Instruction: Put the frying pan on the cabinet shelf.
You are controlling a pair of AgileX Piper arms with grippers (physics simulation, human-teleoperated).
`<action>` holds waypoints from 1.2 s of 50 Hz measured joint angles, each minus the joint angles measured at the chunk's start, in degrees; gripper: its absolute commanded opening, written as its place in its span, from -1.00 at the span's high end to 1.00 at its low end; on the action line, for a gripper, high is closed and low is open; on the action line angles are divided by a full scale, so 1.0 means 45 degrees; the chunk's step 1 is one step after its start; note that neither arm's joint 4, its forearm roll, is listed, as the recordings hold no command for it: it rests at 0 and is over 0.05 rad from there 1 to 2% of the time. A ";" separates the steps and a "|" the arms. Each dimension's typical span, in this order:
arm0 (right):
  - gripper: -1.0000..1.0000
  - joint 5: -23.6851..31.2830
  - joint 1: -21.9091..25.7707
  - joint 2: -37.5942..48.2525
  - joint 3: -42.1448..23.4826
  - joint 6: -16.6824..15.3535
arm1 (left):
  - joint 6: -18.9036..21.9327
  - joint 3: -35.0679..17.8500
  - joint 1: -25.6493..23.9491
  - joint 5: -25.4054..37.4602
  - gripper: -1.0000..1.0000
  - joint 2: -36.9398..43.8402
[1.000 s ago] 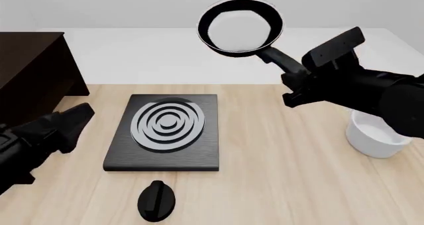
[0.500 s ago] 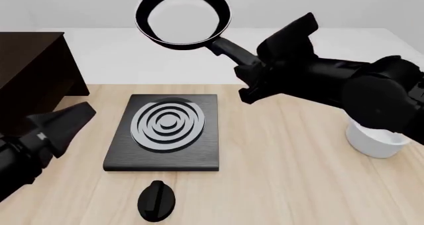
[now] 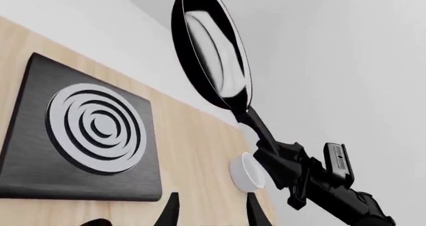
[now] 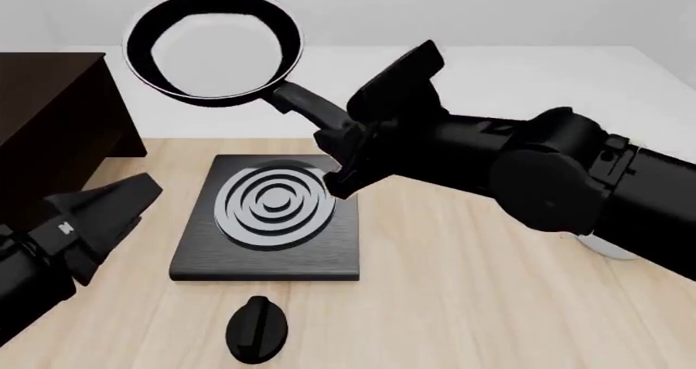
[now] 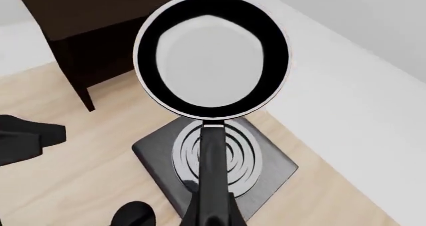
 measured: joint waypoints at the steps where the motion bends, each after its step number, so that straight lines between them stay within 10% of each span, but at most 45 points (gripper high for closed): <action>1: 1.00 -0.0007 0.0102 0.0050 -0.0022 0.0033 | -0.0016 0.0012 0.0000 -0.0011 -1.00 0.0000; 60: 1.00 -0.1306 0.2591 0.1507 0.0053 0.0780 | -0.0690 0.0493 -0.0054 -0.0504 -1.00 0.0059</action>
